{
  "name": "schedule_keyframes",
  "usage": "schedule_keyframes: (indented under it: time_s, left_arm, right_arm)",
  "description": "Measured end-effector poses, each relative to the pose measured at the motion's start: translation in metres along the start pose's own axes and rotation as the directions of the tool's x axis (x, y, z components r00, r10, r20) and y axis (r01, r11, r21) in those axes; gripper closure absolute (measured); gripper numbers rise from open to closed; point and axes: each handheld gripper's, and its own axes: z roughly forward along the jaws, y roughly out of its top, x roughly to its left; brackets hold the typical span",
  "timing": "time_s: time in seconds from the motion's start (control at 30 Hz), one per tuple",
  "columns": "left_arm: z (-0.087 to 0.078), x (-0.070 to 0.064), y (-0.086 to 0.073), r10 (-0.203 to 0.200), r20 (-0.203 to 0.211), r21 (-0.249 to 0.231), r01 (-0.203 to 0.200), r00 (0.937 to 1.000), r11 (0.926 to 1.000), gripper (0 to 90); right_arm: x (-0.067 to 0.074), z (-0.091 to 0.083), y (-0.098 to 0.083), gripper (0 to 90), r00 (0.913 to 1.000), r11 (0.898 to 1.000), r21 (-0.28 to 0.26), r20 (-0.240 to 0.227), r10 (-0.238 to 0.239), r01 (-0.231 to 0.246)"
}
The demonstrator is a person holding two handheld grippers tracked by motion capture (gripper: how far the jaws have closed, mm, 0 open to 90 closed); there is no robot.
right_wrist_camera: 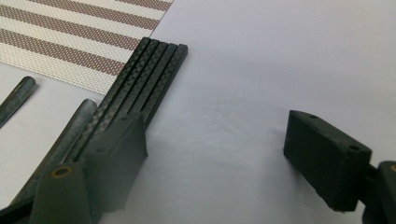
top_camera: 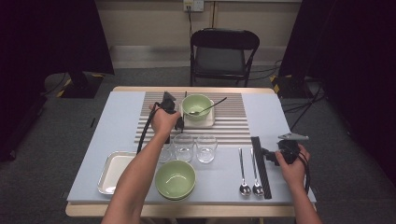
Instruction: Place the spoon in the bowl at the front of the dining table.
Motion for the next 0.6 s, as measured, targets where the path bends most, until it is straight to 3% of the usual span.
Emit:
schedule_keyframes:
  time_s: [0.13, 0.17, 0.6]
  left_arm:
    - [0.0010, -0.0026, -0.0010, -0.006, 0.004, 0.000, 0.006, 1.0000, 1.0000, 84.6]
    - [0.0005, -0.0016, -0.0008, 0.020, 0.004, 0.011, -0.020, 0.9998, 0.9997, 84.5]
    - [-0.0002, -0.0021, -0.0014, 0.009, 0.011, 0.005, -0.009, 0.9999, 0.9999, 84.6]
  right_arm:
    - [0.0002, -0.0001, 0.0000, 20.0, 1.0000, 1.000, 0.001, -0.001, 0.001, -0.001]
    - [0.0001, -0.0001, 0.0000, 20.0, 1.0000, 1.000, 0.001, -0.001, 0.001, -0.001]
    - [0.0002, -0.0001, 0.0000, 20.0, 1.0000, 1.000, 0.001, 0.000, 0.001, -0.001]
